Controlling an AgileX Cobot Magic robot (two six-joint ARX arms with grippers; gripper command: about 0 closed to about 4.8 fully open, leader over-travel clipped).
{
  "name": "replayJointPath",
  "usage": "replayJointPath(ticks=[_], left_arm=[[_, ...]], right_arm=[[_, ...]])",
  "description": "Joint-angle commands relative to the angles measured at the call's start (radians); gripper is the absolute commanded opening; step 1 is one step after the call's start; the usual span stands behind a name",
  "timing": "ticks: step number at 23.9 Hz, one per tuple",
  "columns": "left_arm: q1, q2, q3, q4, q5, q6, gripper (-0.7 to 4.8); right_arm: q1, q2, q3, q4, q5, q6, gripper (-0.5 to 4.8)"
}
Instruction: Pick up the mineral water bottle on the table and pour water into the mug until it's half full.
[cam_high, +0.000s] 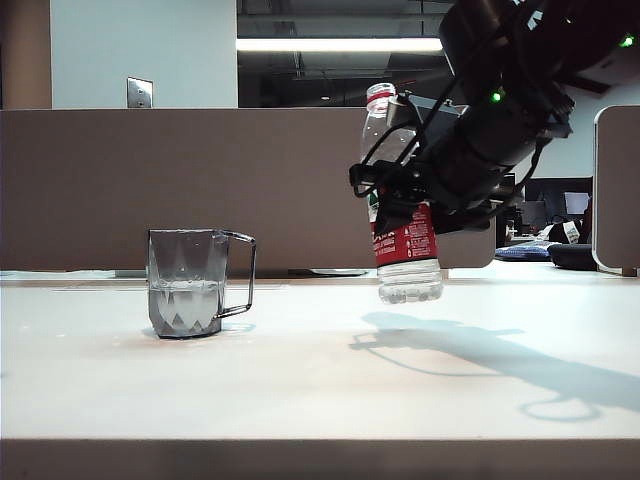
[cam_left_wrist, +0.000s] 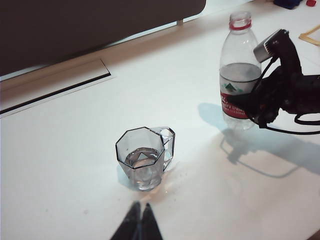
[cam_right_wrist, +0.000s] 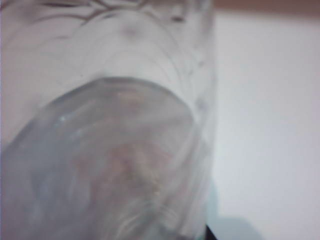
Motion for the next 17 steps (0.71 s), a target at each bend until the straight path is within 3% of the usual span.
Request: replayJointPath(ticks=[1,10,17], left_arm=[[-0.001,-0.002,0.005,-0.01,-0.016,0.002,-0.05],[0.0,-0.003,0.005,-0.014,-0.023,0.005,-0.05],[0.0,-0.003,0.005,-0.014,-0.023,0.008,-0.05]], right_arm=[[0.0,-0.009,-0.006,0.074,0.045,0.067,2.16],[-0.001,0.005,-0.04,0.125,0.148,0.065,2.35],[-0.001,0.039,-0.04,0.14,0.145,0.061,2.71]])
